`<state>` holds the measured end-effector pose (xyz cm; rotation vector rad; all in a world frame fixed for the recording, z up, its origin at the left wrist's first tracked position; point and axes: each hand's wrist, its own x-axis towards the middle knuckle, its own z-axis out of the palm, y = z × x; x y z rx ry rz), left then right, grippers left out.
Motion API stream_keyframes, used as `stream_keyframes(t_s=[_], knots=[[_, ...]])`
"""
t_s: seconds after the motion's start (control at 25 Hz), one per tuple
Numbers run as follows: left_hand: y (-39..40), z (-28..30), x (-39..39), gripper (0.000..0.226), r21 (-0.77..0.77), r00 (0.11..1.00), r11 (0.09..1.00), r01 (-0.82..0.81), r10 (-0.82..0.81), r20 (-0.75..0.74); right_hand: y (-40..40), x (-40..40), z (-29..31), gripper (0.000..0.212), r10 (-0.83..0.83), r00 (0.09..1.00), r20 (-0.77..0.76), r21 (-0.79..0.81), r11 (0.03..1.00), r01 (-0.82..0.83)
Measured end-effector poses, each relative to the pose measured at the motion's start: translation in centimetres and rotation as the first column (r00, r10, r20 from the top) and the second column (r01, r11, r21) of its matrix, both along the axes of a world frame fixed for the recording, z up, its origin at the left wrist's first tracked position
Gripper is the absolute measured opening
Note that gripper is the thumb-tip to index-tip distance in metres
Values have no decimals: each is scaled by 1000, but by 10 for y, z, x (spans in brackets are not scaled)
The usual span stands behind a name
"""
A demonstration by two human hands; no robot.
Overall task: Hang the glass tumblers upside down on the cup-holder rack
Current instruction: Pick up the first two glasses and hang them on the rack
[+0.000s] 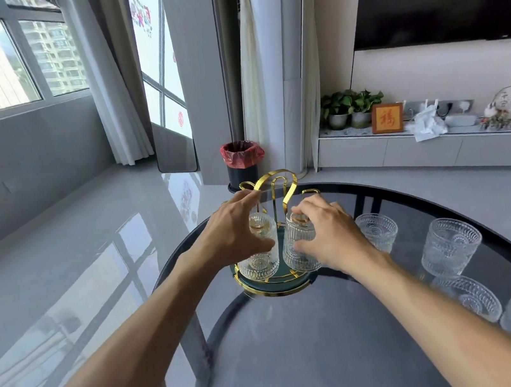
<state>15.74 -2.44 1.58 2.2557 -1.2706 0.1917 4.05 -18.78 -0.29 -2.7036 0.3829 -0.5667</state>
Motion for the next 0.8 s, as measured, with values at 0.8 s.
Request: stream_keyframes(t_s=[0.8], knots=[[-7, -32, -97, 61, -272, 997, 962, -26, 46, 69, -23, -124, -45, 68, -217, 968, 124, -44, 974, 224]])
